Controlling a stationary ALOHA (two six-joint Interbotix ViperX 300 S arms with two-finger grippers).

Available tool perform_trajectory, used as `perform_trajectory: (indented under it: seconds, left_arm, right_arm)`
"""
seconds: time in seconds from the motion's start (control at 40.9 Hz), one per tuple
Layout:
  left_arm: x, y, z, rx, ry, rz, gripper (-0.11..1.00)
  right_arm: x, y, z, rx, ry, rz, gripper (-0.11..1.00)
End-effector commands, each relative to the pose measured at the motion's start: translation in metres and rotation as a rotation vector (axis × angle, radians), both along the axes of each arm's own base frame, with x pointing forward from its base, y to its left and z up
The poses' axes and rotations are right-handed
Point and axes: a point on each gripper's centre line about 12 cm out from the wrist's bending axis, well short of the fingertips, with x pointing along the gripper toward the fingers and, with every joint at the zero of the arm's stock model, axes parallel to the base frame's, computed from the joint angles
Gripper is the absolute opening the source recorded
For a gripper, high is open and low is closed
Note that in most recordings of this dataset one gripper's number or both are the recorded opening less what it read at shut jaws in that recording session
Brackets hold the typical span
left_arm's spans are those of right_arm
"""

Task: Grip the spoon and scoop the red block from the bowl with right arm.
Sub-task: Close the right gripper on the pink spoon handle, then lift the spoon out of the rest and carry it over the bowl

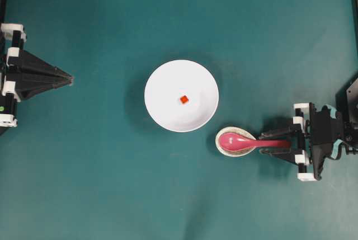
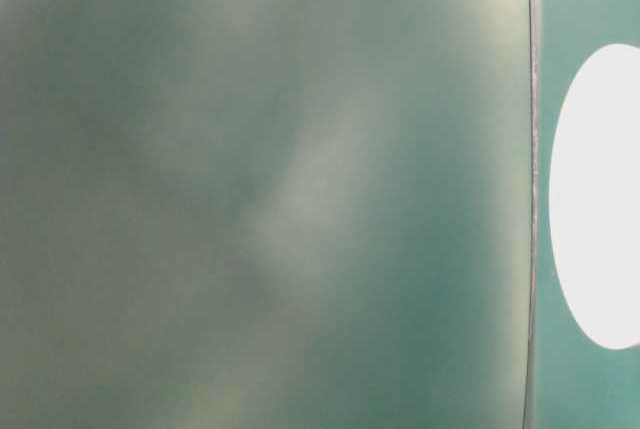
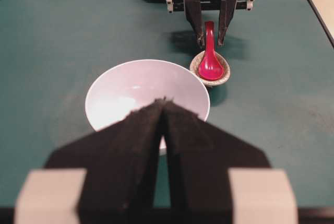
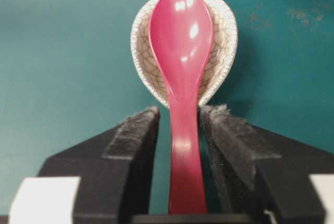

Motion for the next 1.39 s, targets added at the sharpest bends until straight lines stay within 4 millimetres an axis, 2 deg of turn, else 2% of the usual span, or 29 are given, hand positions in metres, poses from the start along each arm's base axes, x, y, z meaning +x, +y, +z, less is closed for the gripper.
perform_trajectory:
  seconds: [0.0,0.171,0.513,0.831,1.075,1.368]
  left_arm:
    - [0.002,0.0,0.008,0.0,-0.018,-0.002,0.02]
    - [0.003,0.0,0.007,0.0,-0.017,-0.002,0.02]
    - [0.003,0.0,0.007,-0.002,-0.015,-0.001,0.02]
    - [0.003,0.0,0.007,-0.002,-0.015,-0.001,0.02]
    - [0.003,0.0,0.006,0.0,-0.009,-0.002,0.02]
    - [0.002,0.0,0.002,0.0,0.026,-0.001,0.02]
  right_arm:
    - [0.002,0.001,0.004,0.006,-0.021,0.001,0.43]
    - [0.001,0.002,0.004,0.006,-0.021,0.005,0.37]
    - [0.002,0.001,0.003,0.005,-0.019,0.001,0.36]
    - [0.002,0.001,0.003,0.005,-0.019,0.003,0.25]
    - [0.001,0.001,0.004,0.007,-0.022,0.003,0.25]
    - [0.001,-0.002,0.016,0.027,-0.059,-0.005,0.25]
